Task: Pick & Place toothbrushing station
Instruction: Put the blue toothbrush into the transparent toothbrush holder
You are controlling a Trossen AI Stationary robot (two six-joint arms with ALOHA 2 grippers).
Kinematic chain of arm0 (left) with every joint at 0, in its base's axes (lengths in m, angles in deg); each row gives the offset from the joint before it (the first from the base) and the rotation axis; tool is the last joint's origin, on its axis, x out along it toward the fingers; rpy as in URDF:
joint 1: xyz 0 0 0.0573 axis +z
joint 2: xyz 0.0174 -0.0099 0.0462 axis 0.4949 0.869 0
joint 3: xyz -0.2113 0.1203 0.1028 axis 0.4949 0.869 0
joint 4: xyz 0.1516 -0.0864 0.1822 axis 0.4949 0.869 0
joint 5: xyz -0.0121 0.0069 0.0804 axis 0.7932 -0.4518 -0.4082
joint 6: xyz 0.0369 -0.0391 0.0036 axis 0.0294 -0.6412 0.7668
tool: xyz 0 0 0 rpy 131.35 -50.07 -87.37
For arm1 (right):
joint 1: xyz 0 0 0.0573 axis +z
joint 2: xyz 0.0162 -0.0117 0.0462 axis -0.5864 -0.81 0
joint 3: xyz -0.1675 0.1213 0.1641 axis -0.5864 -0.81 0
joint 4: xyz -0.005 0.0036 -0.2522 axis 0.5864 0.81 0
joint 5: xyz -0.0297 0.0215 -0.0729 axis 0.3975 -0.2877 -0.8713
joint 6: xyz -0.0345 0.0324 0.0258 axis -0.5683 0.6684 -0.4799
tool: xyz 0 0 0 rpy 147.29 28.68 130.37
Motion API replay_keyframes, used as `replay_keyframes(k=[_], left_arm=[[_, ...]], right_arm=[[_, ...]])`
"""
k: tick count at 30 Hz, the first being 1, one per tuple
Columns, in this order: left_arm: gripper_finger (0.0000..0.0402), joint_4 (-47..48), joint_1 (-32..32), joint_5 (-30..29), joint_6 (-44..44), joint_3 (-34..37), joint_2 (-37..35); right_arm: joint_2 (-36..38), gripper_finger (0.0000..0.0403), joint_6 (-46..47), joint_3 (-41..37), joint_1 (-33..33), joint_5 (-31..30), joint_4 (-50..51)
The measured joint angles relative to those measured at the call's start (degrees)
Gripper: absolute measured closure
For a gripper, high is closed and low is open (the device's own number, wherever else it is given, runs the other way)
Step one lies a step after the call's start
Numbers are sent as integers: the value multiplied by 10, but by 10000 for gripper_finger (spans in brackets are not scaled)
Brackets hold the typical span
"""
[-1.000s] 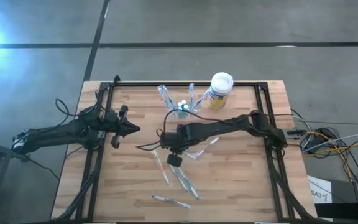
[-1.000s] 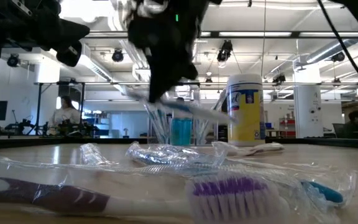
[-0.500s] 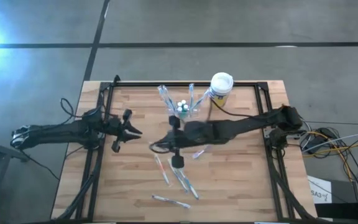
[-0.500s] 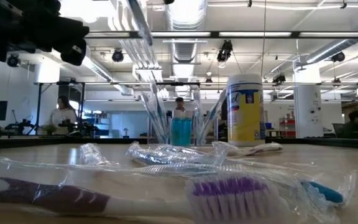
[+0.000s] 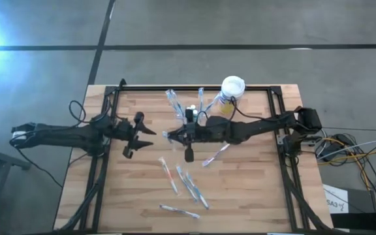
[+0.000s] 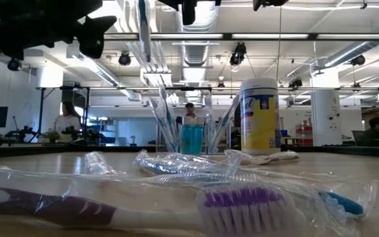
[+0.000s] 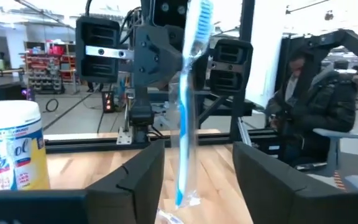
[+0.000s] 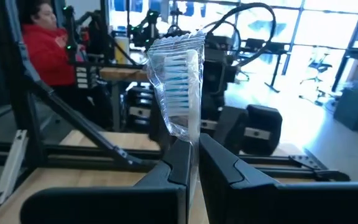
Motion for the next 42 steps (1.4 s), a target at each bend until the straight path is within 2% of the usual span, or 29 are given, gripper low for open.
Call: replay_keyframes(k=[5, 13, 20, 31, 42], left_arm=[[193, -1, 0, -47, -1, -28, 43], [193, 0, 0, -50, -5, -79, 121], [193, 0, 0, -30, -5, -105, 158], [193, -5, -2, 14, -17, -118, 176], [196, -20, -3, 11, -14, -121, 190]], right_arm=[[-8, 390, -14, 11, -2, -2, 0], [-18, 390, -35, 33, -3, -6, -3], [-18, 390, -38, 33, -5, -8, -1], [-18, 390, -47, 33, -7, -22, 2], [-19, 390, -52, 33, -6, -24, -9]])
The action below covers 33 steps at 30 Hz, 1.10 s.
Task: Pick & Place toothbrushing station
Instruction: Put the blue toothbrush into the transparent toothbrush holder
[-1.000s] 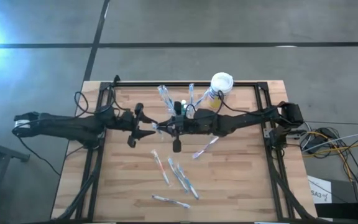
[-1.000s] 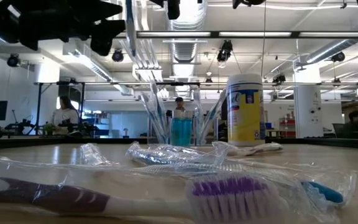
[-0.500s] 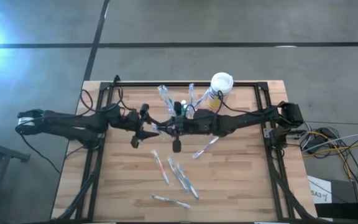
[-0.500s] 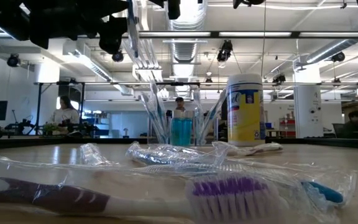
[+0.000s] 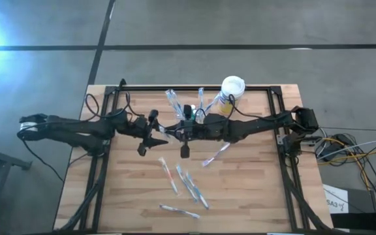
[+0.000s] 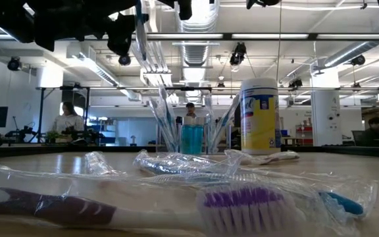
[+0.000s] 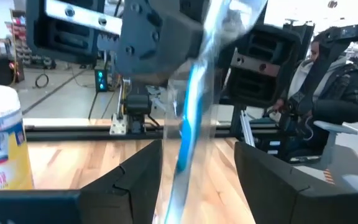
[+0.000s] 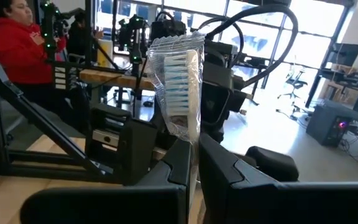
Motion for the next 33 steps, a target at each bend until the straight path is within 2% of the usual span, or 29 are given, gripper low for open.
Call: replay_keyframes(k=[3, 6, 13, 14, 19, 26, 29, 33], left_arm=[[205, -17, 0, -6, 2, 1, 0], [235, -24, 0, -8, 2, 2, 0], [373, -24, 0, -8, 14, 2, 1], [381, -24, 0, -9, 17, 2, 2], [380, -18, 0, -9, 20, 4, 3], [382, -31, 12, -43, 28, 17, 2], [382, -70, 26, -61, 30, 35, 2], [382, -120, 66, -101, 16, 61, 2]], right_arm=[[0, 390, 0, 0, 0, 0, 0], [0, 390, 0, 0, 0, 0, 0], [0, 390, 6, 0, 1, 0, 0], [0, 390, 7, 0, 1, 0, 1], [6, 382, 9, 0, 1, 1, 33], [63, 308, 10, 0, 10, 0, 104], [94, 286, 22, 0, 16, 2, 159], [123, 279, 22, -2, 35, 0, 218]])
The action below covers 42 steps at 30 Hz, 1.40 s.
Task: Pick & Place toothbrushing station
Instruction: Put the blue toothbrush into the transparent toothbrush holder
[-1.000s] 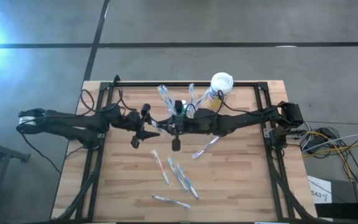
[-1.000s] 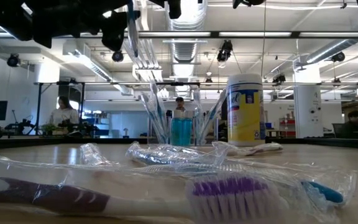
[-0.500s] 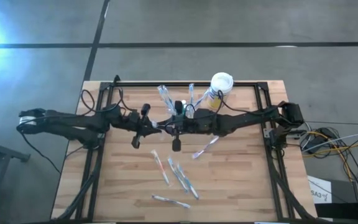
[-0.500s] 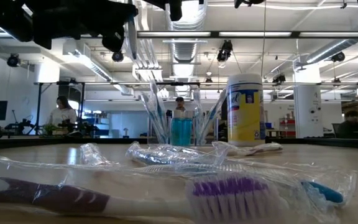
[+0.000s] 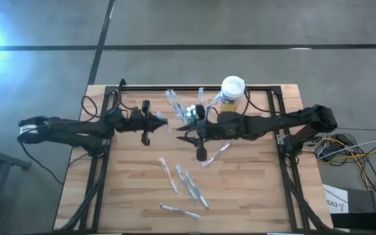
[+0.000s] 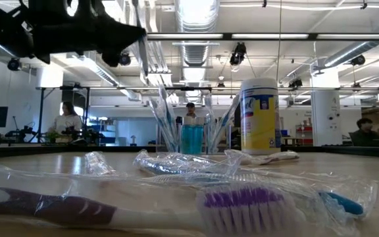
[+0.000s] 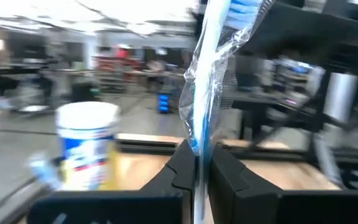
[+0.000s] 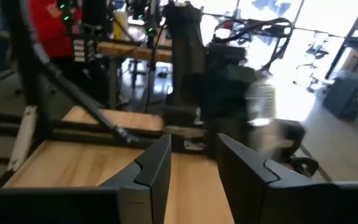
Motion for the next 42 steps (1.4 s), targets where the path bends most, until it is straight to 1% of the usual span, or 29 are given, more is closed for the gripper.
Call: replay_keyframes(k=[3, 7, 10, 13, 16, 20, 23, 26, 28, 31, 34, 37, 40, 42], left_arm=[[382, -7, 36, -14, -3, 1, 8], [382, -39, 71, -14, -3, 0, 53], [382, -95, 86, 0, -4, -2, 108], [382, -176, 96, 22, -10, -3, 177], [382, -219, 105, 32, -5, -17, 240], [382, -225, 117, 30, 8, -49, 310], [382, -233, 123, 15, 23, -67, 348], [382, -244, 133, 1, 31, -84, 374], [382, -245, 139, -6, 34, -91, 382], [382, -244, 146, -16, 42, -95, 384], [382, -243, 148, -22, 35, -90, 384], [382, -243, 146, -65, 22, -78, 387], [382, -247, 144, -116, -3, -69, 398], [382, -264, 143, -132, -17, -66, 415]], right_arm=[[6, 292, 3, -14, 24, 0, 12], [5, 324, -8, -56, 53, 2, 0], [8, 358, -15, -118, 65, 3, -92], [33, 388, -8, -193, 63, 17, -183], [81, 392, 11, -268, 56, 17, -247], [173, 394, 20, -351, 55, -1, -254], [257, 395, 33, -407, 56, -15, -260], [325, 395, 33, -467, 57, -43, -262], [355, 395, 35, -507, 57, -46, -298], [379, 395, 33, -571, 57, -45, -378], [387, 395, 35, -621, 57, -46, -426], [390, 395, 43, -652, 57, -45, -458], [394, 395, 38, -661, 57, -58, -463], [404, 395, 34, -659, 57, -67, -467]])
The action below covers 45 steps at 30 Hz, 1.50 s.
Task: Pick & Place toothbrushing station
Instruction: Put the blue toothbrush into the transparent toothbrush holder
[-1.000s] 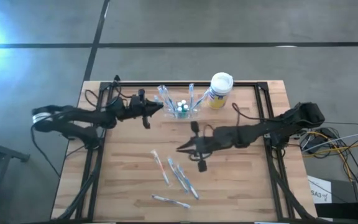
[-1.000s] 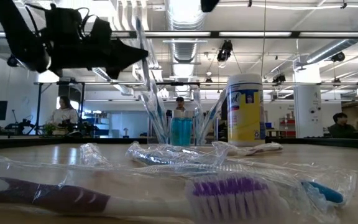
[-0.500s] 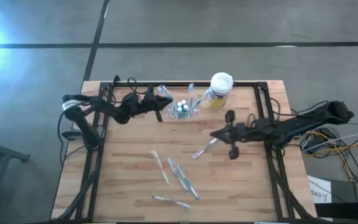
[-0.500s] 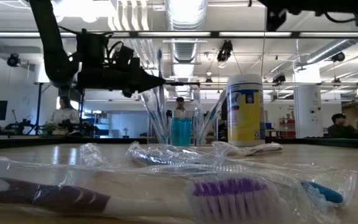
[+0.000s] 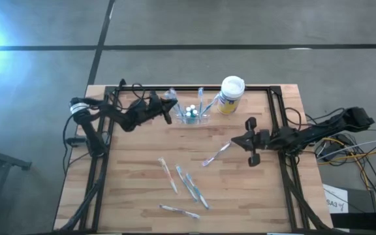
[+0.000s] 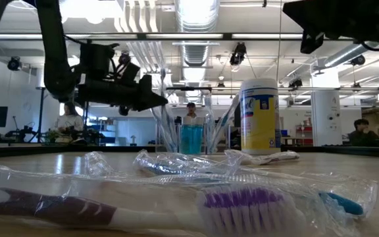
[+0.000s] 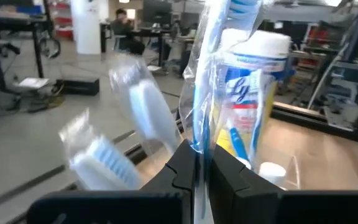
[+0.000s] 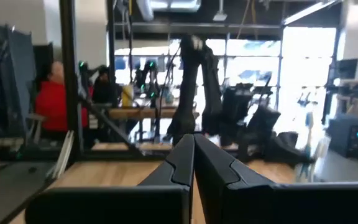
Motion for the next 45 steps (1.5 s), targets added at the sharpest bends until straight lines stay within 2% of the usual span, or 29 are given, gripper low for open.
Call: replay_keyframes(k=[7, 12, 19, 22, 35, 39, 45], left_arm=[[382, -79, -13, -8, -47, -13, 82], [382, -122, -21, -57, -80, -17, 128], [378, -127, -21, -81, -100, -17, 133], [355, -127, -21, -76, -100, -18, 127], [203, -113, -21, -49, -101, -18, 108], [181, -111, -22, -45, -100, -13, 98], [175, -110, -22, -45, -73, 17, 48]], right_arm=[[25, 395, -6, 6, 0, -3, 44], [35, 395, -2, 1, 0, -3, 45], [36, 395, -4, 3, 0, -3, 57], [36, 394, -4, 3, 0, -2, 57], [36, 394, -2, 2, 0, -1, 57], [36, 394, -2, 2, 0, -1, 57], [36, 394, -2, 2, 0, -1, 57]])
